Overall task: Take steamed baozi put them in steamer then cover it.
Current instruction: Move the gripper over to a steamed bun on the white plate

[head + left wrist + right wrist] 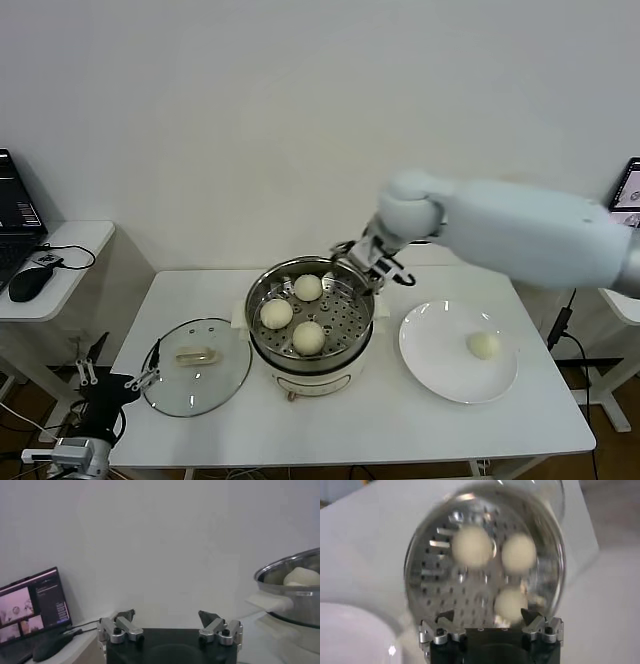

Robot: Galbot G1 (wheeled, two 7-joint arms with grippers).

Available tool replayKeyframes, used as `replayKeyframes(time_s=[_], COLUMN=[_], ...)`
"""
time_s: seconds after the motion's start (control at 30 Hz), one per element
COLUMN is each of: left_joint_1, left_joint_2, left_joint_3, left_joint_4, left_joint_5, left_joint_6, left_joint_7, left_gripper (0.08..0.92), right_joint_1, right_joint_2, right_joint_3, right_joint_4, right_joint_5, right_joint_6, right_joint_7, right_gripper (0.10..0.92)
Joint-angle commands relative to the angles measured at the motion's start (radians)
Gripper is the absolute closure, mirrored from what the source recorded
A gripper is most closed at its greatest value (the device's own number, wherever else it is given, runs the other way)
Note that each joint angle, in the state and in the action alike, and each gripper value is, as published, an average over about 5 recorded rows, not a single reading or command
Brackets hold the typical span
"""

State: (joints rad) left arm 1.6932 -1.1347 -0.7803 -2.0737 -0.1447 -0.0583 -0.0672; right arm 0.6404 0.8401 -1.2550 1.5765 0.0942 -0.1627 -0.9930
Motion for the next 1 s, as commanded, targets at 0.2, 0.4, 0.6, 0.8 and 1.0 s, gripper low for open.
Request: replayKeyframes(time_s=[0.2, 0.4, 0.6, 0.8, 1.0], left_joint_1=[0.0, 0.005, 0.012, 0.027, 0.035], left_joint_2=[0.01, 0.01, 0.006, -0.001, -0.009], left_joint_3=[0.017, 0.018, 0.018, 0.014, 0.009], left_joint_4=[-0.016, -0.023, -0.029, -0.034, -0.033], left_joint_5=[0.004, 0.015, 0.032, 0.046, 0.049], left_joint_6=[0.005, 0.009, 0.019, 0.022, 0.023], left_joint_7=[0.002, 0.003, 0.004, 0.004, 0.004], left_gripper=[0.177, 0.177, 0.177, 0.177, 0.177], right_joint_1=[-0.254, -0.618, -0.859, -0.94, -0.934], right_joint_2=[-0.484, -0.519, -0.462, -0.393, -0.309], right_joint_3=[0.185, 0.462, 0.7, 0.771, 0.78], right_joint_4=[0.063, -0.015, -0.125, -0.222, -0.313], right_joint_5=[-0.151, -0.238, -0.306, -0.36, -0.384], right_joint_6=[-0.1, -0.038, 0.022, 0.066, 0.086], right_joint_7=[-0.058, -0.057, -0.058, -0.063, -0.055], right_gripper=[0.203, 0.203, 0.202, 0.203, 0.203])
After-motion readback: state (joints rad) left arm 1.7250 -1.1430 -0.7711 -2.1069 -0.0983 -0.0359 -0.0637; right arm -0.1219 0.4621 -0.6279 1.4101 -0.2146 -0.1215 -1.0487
